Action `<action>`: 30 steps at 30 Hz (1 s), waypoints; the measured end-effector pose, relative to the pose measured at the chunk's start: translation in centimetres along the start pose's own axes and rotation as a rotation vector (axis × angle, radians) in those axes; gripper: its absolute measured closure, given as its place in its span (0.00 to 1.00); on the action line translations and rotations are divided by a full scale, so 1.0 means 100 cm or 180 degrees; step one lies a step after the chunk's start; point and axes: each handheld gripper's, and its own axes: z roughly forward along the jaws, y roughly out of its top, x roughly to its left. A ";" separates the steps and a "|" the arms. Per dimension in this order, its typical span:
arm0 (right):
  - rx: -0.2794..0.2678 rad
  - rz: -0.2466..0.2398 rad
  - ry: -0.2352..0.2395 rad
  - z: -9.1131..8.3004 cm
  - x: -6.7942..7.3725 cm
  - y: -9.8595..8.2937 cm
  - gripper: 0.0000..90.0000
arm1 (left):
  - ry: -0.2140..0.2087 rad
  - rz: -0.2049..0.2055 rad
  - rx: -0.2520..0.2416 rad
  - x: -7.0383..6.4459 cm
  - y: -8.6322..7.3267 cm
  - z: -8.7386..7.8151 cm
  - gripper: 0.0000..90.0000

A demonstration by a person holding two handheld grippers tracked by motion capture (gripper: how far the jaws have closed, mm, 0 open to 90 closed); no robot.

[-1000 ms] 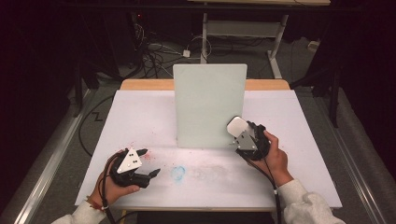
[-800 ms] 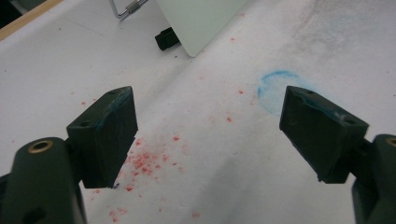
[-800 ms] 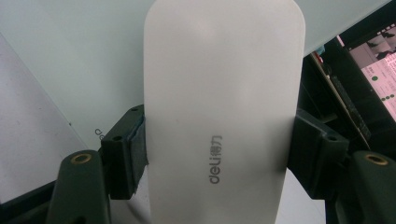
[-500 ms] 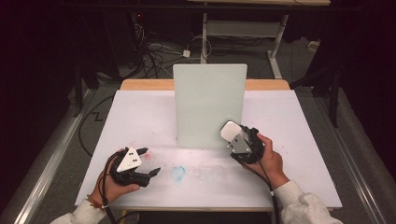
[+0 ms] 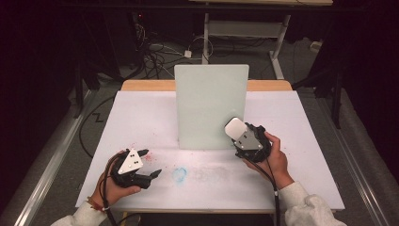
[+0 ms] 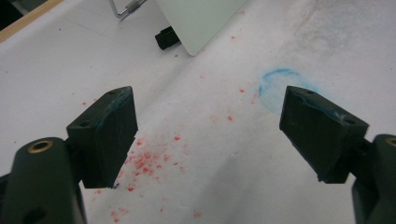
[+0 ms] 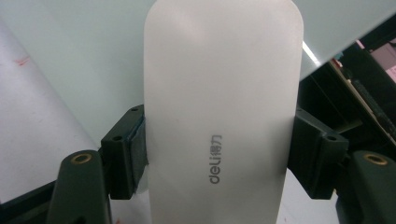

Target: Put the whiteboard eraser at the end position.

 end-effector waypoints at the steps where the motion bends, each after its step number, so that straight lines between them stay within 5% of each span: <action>1: -0.0022 0.0044 0.0030 -0.001 -0.002 0.000 0.34 | -0.0001 -0.0005 -0.0001 0.000 0.000 0.000 0.20; 12: -0.0227 0.0381 0.0146 -0.009 -0.016 0.001 0.34 | 0.0001 0.0009 0.0009 -0.001 0.000 0.001 0.20; 30: -0.0489 0.0639 0.0516 -0.031 -0.026 0.004 0.34 | 0.0010 0.0051 0.0042 -0.004 0.001 0.002 0.20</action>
